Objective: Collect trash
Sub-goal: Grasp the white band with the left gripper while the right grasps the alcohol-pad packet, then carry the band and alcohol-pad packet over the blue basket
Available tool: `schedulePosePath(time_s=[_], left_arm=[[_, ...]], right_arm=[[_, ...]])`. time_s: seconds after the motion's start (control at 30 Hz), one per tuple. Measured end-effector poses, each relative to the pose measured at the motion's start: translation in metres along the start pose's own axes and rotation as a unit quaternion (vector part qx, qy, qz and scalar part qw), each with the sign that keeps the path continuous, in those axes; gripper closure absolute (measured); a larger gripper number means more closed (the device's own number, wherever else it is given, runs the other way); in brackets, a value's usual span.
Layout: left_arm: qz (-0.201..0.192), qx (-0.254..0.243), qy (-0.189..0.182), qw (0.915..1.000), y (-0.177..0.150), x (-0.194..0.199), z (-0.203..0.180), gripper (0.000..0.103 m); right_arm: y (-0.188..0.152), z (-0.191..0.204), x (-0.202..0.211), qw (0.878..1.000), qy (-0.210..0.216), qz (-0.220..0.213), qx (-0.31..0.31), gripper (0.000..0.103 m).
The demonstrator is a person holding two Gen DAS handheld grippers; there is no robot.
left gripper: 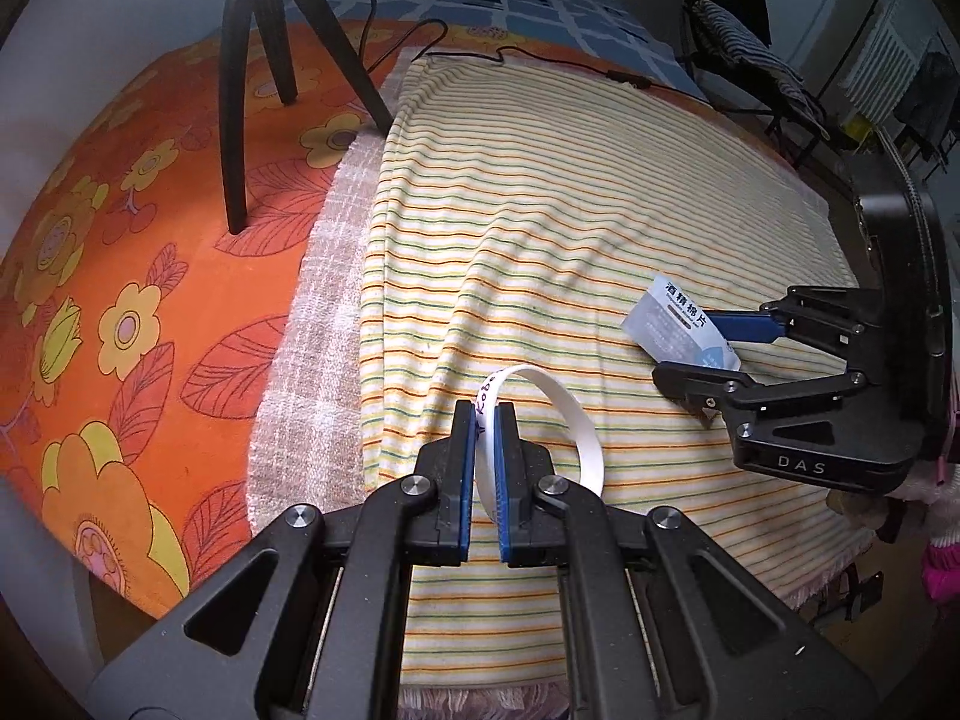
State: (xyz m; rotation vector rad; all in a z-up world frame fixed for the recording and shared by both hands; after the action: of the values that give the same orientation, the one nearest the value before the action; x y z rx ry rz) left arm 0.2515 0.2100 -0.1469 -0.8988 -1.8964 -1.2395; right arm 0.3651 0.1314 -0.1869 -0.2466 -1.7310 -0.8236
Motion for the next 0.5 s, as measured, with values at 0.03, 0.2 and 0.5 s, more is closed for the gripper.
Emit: schedulePosePath(time_s=[0.03,0.2,0.5], left_arm=[[-0.001,0.000,-0.002,1.0000,-0.001,0.001,-0.002,0.099],[-0.006,-0.007,-0.009,0.9999,-0.009,0.010,-0.012,0.099],[-0.015,-0.007,-0.031,0.9994,-0.032,0.034,-0.033,0.099]], right_arm=[[-0.002,-0.002,0.004,1.000,0.001,-0.002,-0.004,0.053],[-0.017,-0.002,0.024,1.000,0.003,-0.017,-0.018,0.053],[-0.057,0.000,0.070,0.998,0.012,-0.044,-0.053,0.053]])
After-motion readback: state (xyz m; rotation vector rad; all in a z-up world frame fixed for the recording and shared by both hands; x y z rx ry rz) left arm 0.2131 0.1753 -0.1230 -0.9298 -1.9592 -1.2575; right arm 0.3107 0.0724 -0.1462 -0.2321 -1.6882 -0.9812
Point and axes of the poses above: each gripper's, at about its wrist camera, not at the fingertips, and x roughly against the way its jaws point, z to its left, y to its top, the point moved 1 cm from there along -x, roughly the way its jaws point, and after that the axes turned 10 degrees about -y, right-handed, at the moved point
